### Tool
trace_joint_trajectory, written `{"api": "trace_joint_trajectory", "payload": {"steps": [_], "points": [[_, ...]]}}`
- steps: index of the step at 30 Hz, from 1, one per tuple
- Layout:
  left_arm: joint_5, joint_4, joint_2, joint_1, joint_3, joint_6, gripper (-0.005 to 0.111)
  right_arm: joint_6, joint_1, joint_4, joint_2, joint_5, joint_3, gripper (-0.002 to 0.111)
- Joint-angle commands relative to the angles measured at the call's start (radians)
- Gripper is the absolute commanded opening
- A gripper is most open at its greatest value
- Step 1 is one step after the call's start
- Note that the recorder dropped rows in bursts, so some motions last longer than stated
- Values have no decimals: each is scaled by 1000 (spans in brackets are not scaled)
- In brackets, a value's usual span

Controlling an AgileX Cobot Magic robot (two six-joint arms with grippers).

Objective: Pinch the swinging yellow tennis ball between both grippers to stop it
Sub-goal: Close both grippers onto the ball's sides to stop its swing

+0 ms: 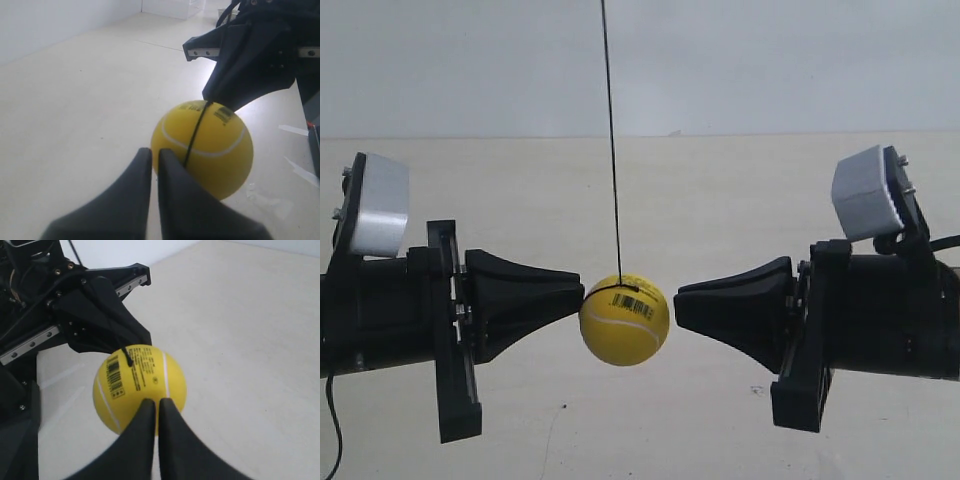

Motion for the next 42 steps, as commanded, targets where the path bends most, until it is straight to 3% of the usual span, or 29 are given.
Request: {"api": "trace_joint_trajectory", "payload": {"steps": [1,9,14,42], "points": [[1,-9,7,-5,-1,7,5,0,3,-4,-1,-14,-8,0],[1,-9,7,-5,-1,7,5,12,3,-20,-1,-33,-8,0],[-5,-9,7,-5,-1,3,5,-28,96,-8,-1,54,-10,0],[1,2,7,-5,-1,3,5,-65,98,50,-1,68,-11,0]]}}
